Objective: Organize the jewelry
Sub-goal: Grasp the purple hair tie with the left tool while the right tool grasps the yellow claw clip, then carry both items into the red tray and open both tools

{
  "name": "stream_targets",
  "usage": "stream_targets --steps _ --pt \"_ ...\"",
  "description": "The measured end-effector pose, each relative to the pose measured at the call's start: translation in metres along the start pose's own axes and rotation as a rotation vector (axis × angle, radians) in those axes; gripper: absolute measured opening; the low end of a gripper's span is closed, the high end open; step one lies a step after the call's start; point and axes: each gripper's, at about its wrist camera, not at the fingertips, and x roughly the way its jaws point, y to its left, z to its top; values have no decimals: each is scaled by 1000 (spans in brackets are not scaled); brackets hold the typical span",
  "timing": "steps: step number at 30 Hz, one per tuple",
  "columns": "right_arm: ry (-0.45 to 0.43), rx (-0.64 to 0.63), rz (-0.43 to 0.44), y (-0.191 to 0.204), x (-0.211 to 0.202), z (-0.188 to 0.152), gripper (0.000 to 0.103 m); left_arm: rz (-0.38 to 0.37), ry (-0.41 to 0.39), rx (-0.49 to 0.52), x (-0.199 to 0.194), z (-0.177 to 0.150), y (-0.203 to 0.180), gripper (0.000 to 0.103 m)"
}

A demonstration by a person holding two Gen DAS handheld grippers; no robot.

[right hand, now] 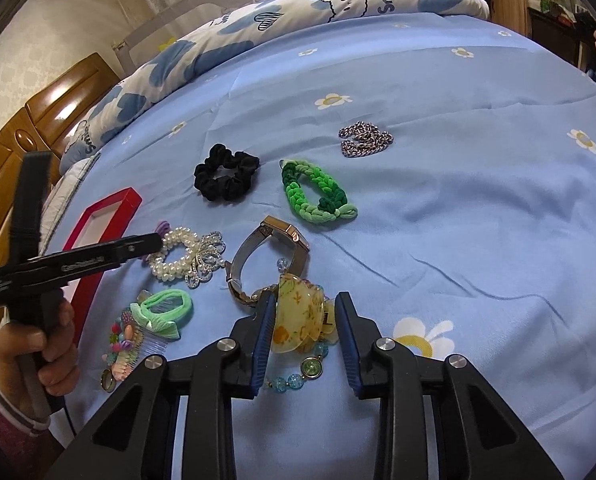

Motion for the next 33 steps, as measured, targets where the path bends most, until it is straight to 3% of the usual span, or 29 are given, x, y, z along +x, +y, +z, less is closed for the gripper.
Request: stream_targets --steps 3,17,33 --pt "-8 7 12 -3 -3 -1 27 -10 -10 1 -5 1 1 6" --pt "-62 -16 46 14 -31 4 27 -66 -104 -43 -72 -24 11 4" --pt "-26 -161 206 113 -18 2 27 19 -164 -215 -127 -70 92 4"
